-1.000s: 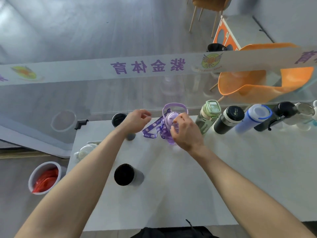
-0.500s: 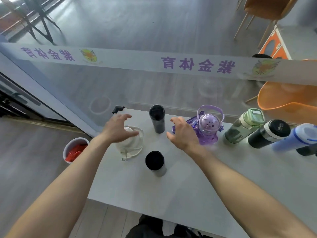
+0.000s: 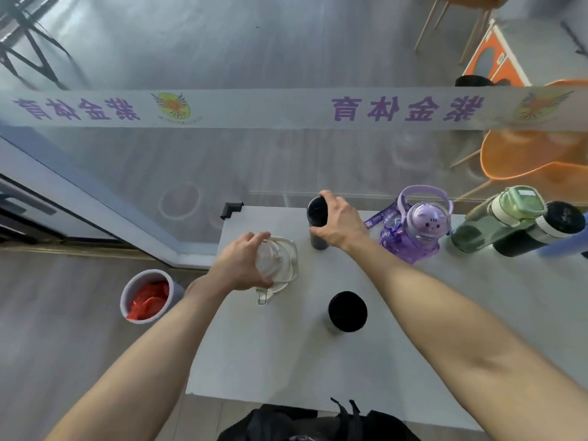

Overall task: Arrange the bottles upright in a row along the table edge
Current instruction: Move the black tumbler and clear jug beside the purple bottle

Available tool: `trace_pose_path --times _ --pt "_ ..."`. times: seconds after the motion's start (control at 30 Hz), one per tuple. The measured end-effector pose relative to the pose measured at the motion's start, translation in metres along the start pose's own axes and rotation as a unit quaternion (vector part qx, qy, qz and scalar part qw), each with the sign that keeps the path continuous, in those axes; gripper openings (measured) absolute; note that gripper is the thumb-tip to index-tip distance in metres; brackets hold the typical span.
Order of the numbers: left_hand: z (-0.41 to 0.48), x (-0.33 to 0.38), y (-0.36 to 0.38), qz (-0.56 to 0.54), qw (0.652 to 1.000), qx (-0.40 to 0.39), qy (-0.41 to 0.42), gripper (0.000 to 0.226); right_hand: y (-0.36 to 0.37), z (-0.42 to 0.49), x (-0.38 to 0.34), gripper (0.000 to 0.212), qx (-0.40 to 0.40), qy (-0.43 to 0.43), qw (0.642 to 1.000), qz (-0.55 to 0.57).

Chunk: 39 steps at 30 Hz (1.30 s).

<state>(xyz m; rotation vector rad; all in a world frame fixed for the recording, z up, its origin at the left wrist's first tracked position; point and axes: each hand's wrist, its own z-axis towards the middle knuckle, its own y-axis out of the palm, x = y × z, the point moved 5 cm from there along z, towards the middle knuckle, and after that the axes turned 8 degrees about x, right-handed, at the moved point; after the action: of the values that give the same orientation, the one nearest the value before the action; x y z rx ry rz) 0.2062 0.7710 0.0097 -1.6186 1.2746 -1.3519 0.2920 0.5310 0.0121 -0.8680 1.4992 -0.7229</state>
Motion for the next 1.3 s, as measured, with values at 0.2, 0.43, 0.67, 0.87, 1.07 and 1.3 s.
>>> trace_pose_path --times 0.2,0.43,0.67,0.87,1.07,1.3 --pt "0.028 -0.022 -0.017 -0.021 0.999 0.031 -0.040 0.123 0.003 -0.006 -0.001 0.089 -0.004 0.004 1.000 0.006" --pt "0.054 -0.016 -0.026 -0.067 0.994 0.048 -0.071 0.108 -0.003 -0.024 0.023 0.088 0.020 0.037 0.999 0.011" --pt "0.069 -0.011 -0.024 -0.075 0.993 0.052 -0.080 0.108 -0.029 -0.036 0.066 0.087 0.059 0.090 0.994 0.010" --pt "0.070 -0.011 -0.009 -0.038 0.994 0.047 -0.093 0.127 -0.036 -0.041 0.078 0.087 0.065 0.088 0.994 0.020" --pt "0.071 -0.009 -0.003 -0.023 0.994 0.063 -0.086 0.116 -0.039 -0.041 0.081 0.088 0.064 0.083 0.994 0.016" --pt "0.068 0.006 -0.001 -0.035 0.994 0.066 -0.077 0.113 -0.041 -0.040 0.083 0.129 0.040 0.071 0.997 -0.012"
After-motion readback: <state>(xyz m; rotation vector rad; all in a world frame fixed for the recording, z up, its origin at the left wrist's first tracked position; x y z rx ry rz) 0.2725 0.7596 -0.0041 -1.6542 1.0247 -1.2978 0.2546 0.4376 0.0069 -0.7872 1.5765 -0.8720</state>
